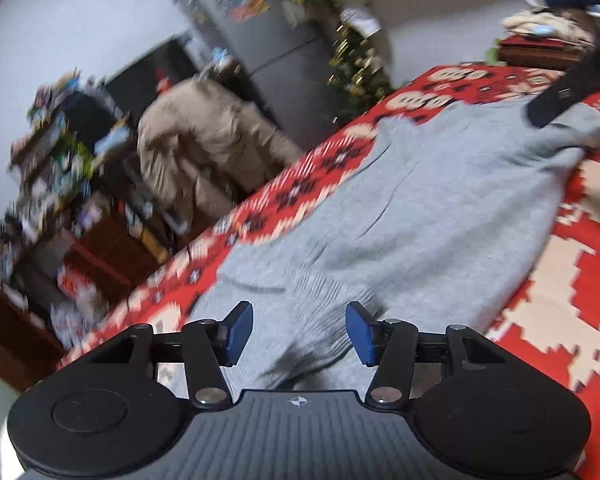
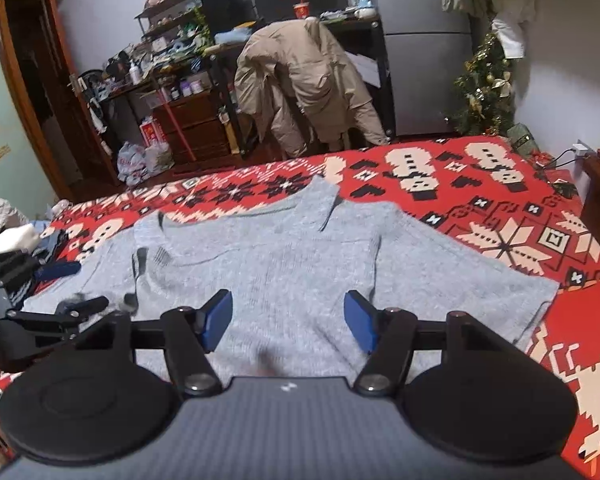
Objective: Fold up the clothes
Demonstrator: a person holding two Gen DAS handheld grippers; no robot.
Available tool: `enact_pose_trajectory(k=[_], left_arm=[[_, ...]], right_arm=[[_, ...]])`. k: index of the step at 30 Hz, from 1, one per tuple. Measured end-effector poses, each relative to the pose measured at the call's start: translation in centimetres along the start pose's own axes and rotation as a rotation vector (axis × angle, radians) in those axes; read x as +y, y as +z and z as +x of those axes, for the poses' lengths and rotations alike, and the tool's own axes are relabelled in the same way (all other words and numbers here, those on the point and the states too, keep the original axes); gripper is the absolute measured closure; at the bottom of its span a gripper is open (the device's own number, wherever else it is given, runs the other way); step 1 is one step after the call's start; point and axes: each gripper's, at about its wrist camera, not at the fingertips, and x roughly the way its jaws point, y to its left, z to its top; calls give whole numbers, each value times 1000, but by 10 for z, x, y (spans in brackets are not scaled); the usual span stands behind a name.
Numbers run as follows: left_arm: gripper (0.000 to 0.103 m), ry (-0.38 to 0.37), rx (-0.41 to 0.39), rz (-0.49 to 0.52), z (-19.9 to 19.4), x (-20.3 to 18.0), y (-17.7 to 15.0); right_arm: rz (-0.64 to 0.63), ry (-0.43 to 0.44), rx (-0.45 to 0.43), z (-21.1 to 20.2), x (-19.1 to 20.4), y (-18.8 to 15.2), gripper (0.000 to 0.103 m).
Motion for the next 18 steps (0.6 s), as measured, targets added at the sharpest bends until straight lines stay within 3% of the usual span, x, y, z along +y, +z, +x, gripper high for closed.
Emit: enact_pose_trajectory(k=[3,6,9,11,12,15,18], left_arm=[[50,7,31,56,8,-8,-4],[56,38,61,99,19,-15,-8],[69,17,70,93,23,-18,-9],[97,15,78,89,24,-20,-9],[97,16,82,77,25,-19,-9],[98,53,59,-88,21,3,-3],[98,42,39,-388,20,47,-1]], right_arm=[[0,3,7,2,1,-2,36],[-8,5,12,1,4,-3,35],[-28,19,-10,-6,9,-1,34],[-31,32,-25,-9,11,1,32],[-31,37,-30,-11,11,2,32],[-39,32,-31,-11,12,1,32],[-45,36,-36,-13,12,0,32]])
